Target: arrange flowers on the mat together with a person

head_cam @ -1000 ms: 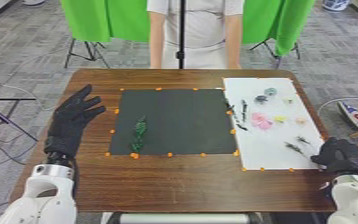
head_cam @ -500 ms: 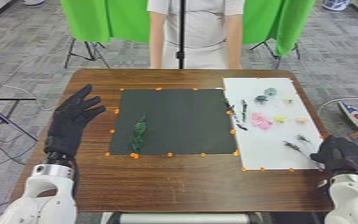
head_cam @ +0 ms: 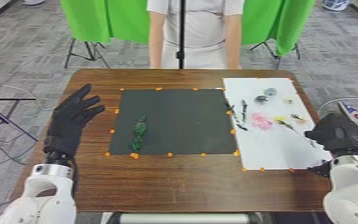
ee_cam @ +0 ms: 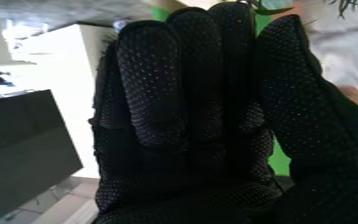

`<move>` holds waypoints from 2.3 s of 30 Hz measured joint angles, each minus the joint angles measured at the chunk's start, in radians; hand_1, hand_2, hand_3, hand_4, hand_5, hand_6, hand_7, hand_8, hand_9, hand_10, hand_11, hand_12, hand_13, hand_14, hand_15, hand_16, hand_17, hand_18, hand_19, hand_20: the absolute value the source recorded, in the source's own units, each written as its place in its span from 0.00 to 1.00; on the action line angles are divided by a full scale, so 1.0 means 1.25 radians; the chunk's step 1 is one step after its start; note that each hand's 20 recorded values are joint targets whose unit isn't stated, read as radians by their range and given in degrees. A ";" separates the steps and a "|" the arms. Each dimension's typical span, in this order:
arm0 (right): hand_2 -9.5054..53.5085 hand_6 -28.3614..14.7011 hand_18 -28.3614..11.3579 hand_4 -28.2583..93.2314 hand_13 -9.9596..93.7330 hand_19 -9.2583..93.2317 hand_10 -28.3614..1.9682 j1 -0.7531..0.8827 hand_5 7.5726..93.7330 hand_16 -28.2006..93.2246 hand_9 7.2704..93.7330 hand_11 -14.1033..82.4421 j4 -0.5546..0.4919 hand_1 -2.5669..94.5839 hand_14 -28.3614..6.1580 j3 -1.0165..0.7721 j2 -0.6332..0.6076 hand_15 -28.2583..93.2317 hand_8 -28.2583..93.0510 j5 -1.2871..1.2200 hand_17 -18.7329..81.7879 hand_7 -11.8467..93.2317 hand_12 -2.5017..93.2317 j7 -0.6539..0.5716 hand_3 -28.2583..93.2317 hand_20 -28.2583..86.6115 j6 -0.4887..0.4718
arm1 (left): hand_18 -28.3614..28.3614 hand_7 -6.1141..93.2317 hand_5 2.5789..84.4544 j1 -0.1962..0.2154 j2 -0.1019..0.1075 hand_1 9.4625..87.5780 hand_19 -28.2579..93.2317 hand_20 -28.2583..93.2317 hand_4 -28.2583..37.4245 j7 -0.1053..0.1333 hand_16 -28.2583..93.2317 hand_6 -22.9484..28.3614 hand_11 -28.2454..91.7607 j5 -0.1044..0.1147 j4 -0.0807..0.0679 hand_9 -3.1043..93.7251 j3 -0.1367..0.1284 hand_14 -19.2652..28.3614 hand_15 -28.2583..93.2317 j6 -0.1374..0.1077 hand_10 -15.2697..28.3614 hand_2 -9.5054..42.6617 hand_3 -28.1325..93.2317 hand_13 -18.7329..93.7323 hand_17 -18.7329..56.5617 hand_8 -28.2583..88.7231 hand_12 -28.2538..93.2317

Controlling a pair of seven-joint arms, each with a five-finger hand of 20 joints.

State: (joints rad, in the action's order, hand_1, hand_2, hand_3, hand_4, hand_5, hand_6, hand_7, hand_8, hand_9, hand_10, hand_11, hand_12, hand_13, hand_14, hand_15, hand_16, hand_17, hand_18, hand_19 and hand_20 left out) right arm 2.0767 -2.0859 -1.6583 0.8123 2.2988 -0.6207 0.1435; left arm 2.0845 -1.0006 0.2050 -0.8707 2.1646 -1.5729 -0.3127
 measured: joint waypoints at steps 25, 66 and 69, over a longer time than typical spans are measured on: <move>0.00 0.73 0.26 0.02 0.84 0.93 0.60 -0.625 0.91 0.39 0.90 0.47 0.136 0.56 0.61 0.607 0.138 0.71 0.27 -0.023 0.59 0.32 0.30 0.039 0.77 0.34 -0.162 | 0.99 0.16 0.40 0.024 0.023 0.18 0.61 0.30 0.01 0.030 0.17 0.58 0.43 0.004 0.012 0.40 -0.006 0.95 0.62 -0.022 0.77 0.32 0.88 0.41 0.13 0.18 0.31; 0.13 0.65 0.08 0.07 0.88 1.00 0.48 -0.666 0.93 0.39 0.96 0.50 0.218 0.43 0.48 0.816 0.328 0.75 0.19 0.076 0.57 0.27 0.25 -0.140 0.78 0.31 -0.353 | 0.98 0.16 0.40 0.015 0.040 0.18 0.61 0.30 0.02 0.017 0.17 0.58 0.43 0.004 0.014 0.40 0.009 0.95 0.62 -0.026 0.77 0.32 0.88 0.41 0.13 0.18 0.31; 0.14 0.65 0.08 0.08 0.88 1.00 0.48 -0.663 0.92 0.39 0.96 0.50 0.217 0.42 0.48 0.816 0.334 0.74 0.15 0.073 0.58 0.27 0.25 -0.140 0.78 0.31 -0.351 | 0.98 0.16 0.40 0.015 0.040 0.18 0.61 0.30 0.02 0.018 0.17 0.58 0.42 0.004 0.014 0.40 0.009 0.95 0.62 -0.026 0.77 0.32 0.88 0.41 0.13 0.18 0.31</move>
State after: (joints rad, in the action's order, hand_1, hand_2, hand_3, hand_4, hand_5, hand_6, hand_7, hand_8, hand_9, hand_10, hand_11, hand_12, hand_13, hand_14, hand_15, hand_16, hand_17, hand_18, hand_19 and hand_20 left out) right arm 1.2476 -1.8149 -0.6379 1.2292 2.3902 -0.7952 -0.2958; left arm 2.1031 -0.9502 0.2272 -0.8655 2.1822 -1.5621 -0.3451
